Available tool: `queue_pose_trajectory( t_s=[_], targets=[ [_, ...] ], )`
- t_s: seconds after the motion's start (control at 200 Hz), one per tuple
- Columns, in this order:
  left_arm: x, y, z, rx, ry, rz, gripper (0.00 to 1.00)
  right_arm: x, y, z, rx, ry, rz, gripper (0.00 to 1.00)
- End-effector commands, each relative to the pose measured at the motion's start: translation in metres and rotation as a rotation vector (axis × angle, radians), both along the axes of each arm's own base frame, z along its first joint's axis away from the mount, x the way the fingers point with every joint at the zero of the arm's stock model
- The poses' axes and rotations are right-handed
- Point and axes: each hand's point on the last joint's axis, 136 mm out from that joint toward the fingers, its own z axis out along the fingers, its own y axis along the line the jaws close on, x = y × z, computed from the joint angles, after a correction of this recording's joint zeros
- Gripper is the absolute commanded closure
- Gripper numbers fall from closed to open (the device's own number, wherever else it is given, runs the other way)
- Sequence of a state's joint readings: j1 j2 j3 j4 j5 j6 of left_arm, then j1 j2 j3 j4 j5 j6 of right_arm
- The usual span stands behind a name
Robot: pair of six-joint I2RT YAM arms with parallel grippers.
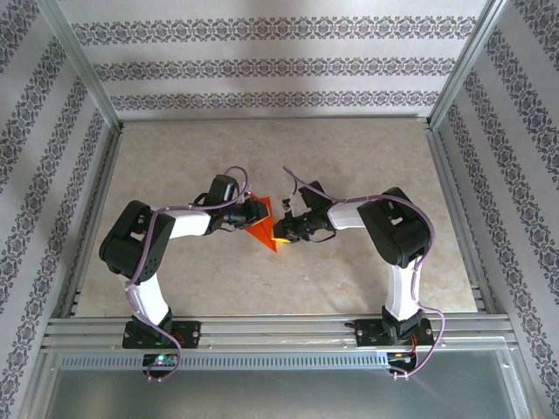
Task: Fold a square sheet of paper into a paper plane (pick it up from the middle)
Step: Fourth fold the wing at the center of the table.
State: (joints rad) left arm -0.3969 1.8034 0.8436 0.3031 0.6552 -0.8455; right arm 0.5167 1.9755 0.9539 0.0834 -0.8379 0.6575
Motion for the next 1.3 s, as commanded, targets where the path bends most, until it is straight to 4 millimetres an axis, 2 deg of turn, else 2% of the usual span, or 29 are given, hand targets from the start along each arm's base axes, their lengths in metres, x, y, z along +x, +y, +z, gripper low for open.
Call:
queue_pose_trajectory(
  t_s=[0.0,0.58,1.294],
  targets=[
    [0.005,0.003,-0.008,-0.018,0.004,0.015,0.8,-0.008,-0.026,-0.048,-0.159,0.091,-0.064,0.88],
    [0.005,0.011,-0.027,0.032,0.057,0.05,0.82,-0.01,-0.028,-0.05,-0.165,0.11,-0.068,0.85],
    [0.004,0.017,-0.04,0.062,0.096,0.076,0.85,-0.012,-0.031,-0.05,-0.177,0.133,-0.088,0.85]
  ],
)
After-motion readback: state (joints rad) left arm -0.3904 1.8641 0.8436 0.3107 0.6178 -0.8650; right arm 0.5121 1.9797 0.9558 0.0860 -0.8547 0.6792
